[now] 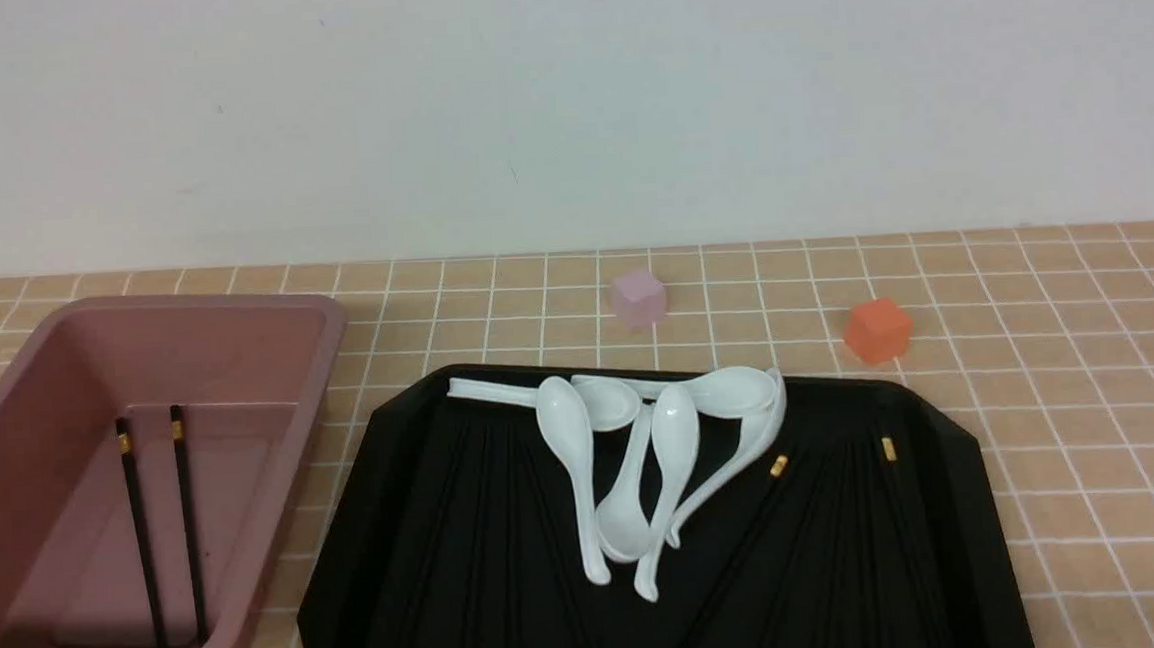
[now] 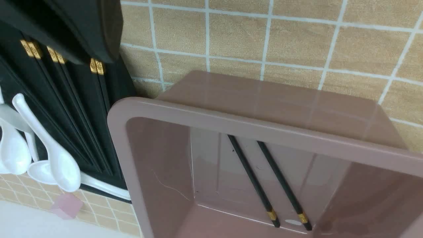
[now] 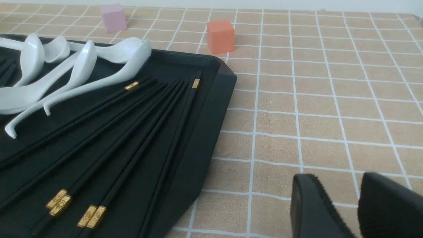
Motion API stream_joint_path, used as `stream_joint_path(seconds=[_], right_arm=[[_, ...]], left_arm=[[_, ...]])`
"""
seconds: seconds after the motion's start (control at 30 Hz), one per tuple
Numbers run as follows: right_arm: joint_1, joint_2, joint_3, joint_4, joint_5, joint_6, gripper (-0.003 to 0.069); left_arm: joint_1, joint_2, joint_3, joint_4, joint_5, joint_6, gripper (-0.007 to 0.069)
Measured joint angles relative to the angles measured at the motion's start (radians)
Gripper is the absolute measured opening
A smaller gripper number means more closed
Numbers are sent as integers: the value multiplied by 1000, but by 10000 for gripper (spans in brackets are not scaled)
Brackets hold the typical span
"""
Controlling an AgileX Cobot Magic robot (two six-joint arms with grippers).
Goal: On brown tablecloth take chopsticks from black tray and put them in box.
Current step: 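Reach over to the black tray and grasp a pair of chopsticks with the left gripper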
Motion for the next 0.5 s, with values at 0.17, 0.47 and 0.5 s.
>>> stream_joint_path(seconds=[0.17, 0.47, 0.5], right_arm=[[0, 0, 0, -1, 0, 0, 240], [0, 0, 0, 0, 0, 0, 240], [0, 0, 0, 0, 0, 0, 240]], left_arm=[[0, 0, 0, 0, 0, 0, 56], [0, 0, 0, 0, 0, 0, 61], [0, 0, 0, 0, 0, 0, 65]])
